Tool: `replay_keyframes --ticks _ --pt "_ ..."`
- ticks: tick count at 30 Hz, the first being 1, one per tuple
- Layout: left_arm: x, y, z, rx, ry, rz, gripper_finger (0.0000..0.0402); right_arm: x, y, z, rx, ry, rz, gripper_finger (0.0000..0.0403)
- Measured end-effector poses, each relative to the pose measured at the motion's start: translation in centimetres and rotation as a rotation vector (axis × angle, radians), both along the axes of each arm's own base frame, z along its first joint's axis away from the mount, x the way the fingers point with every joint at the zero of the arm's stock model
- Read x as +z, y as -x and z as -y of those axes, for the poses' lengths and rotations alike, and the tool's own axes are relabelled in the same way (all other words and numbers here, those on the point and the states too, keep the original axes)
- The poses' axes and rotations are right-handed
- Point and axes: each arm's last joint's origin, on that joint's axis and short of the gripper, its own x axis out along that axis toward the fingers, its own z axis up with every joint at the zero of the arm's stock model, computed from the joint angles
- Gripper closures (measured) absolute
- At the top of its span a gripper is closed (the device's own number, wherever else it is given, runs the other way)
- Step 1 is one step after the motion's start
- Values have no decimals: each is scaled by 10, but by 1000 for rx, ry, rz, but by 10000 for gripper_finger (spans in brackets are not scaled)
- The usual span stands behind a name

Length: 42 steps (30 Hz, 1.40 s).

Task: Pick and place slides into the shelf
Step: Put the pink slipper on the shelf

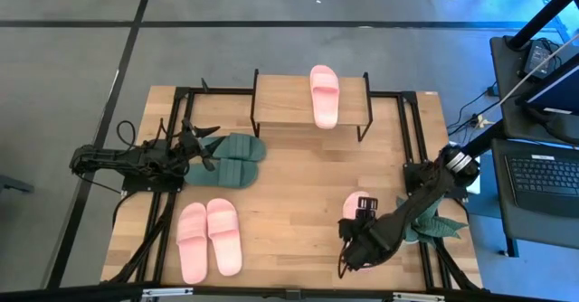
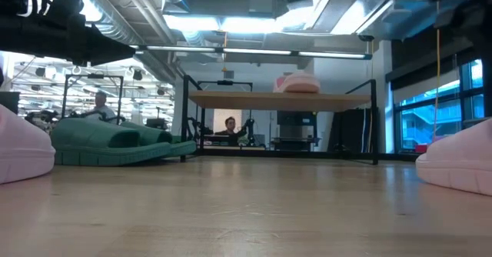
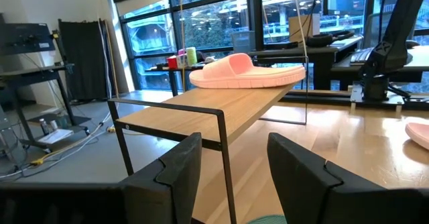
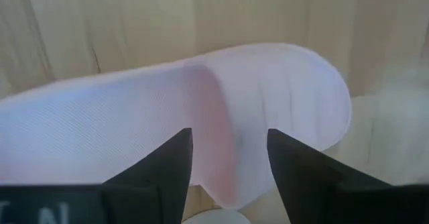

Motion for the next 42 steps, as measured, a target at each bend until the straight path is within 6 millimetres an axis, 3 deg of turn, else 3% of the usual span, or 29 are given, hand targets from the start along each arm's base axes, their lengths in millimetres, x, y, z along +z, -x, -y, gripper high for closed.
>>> replay_keyframes --ticks 15,19,25,29,35,42 --pt "0 0 0 0 0 0 237 -36 0 0 10 235 -97 219" --pt "0 0 0 0 0 0 237 -35 0 0 -11 238 -92 265" --pt "0 0 0 0 0 0 237 -33 0 3 -11 254 -101 384" --pt "0 0 0 0 0 0 237 -28 0 14 -18 317 -148 384" --pt "0 0 0 0 0 0 237 14 -20 37 66 363 -97 391" --pt "0 0 0 0 0 0 237 102 -53 76 197 541 161 391"
